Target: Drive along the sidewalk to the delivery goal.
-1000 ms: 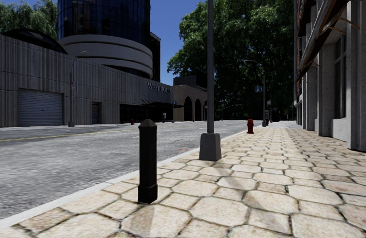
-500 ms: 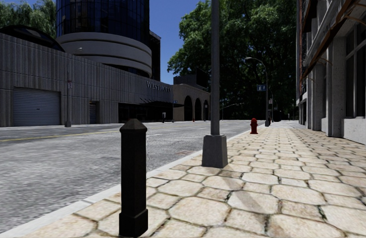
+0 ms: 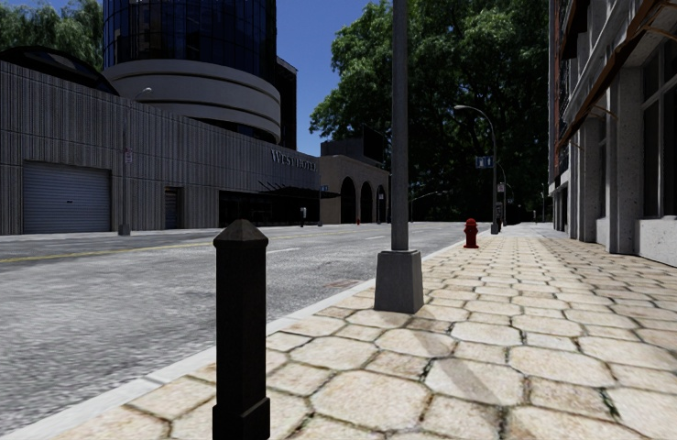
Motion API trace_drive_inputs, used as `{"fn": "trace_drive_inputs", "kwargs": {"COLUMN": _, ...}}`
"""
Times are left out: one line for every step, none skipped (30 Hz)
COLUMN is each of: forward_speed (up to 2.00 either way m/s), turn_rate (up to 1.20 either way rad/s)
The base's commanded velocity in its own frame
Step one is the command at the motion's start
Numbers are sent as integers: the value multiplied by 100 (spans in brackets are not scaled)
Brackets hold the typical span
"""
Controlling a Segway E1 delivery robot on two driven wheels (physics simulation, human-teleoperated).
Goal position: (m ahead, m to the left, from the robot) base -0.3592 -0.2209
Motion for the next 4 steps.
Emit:
{"fn": "trace_drive_inputs", "kwargs": {"forward_speed": 0, "turn_rate": 0}}
{"fn": "trace_drive_inputs", "kwargs": {"forward_speed": 0, "turn_rate": 0}}
{"fn": "trace_drive_inputs", "kwargs": {"forward_speed": 0, "turn_rate": 0}}
{"fn": "trace_drive_inputs", "kwargs": {"forward_speed": 0, "turn_rate": 0}}
